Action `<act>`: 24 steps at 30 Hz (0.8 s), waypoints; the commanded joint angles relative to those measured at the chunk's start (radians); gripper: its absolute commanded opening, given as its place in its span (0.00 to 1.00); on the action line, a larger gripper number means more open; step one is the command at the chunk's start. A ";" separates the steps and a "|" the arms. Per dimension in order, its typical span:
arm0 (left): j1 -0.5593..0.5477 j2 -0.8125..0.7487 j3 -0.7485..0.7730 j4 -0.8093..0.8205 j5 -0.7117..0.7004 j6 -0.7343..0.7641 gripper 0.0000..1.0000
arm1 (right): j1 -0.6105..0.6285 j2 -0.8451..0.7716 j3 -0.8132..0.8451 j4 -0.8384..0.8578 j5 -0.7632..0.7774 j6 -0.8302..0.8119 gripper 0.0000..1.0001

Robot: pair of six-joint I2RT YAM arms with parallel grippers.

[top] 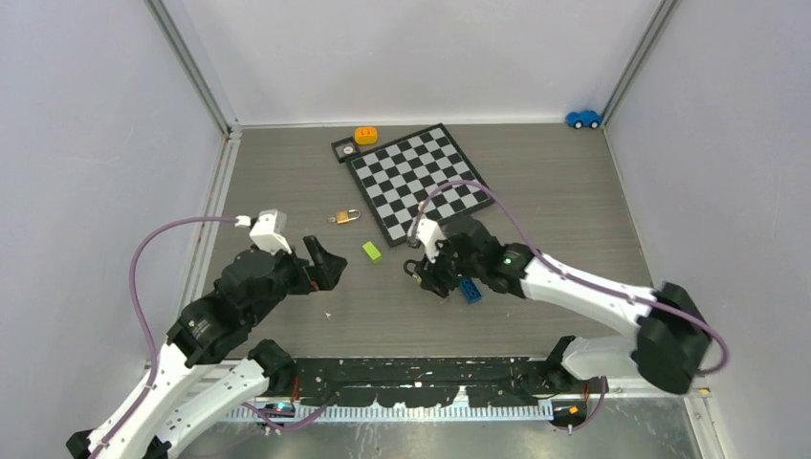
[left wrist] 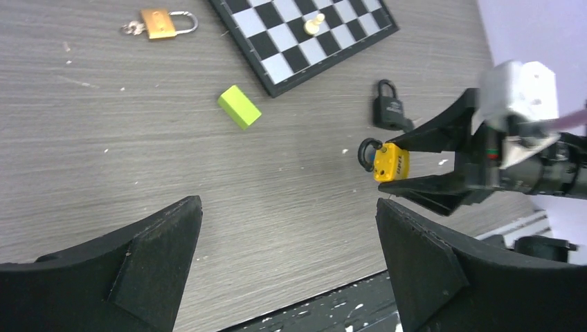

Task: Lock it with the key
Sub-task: Pick up the lock from the center of the board.

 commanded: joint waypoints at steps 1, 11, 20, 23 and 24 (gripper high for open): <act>0.006 -0.009 0.056 0.103 0.083 0.039 1.00 | 0.025 -0.234 -0.072 0.311 -0.075 0.241 0.00; 0.006 0.094 -0.012 0.441 0.494 -0.016 0.91 | 0.163 -0.358 -0.059 0.467 0.034 0.376 0.00; 0.005 0.145 0.018 0.474 0.517 -0.001 0.82 | 0.280 -0.345 0.007 0.454 0.138 0.330 0.00; 0.002 0.152 0.003 0.496 0.553 -0.021 0.74 | 0.303 -0.342 0.013 0.466 0.169 0.328 0.00; 0.001 0.148 -0.007 0.505 0.558 -0.028 0.72 | 0.307 -0.339 0.016 0.465 0.174 0.328 0.00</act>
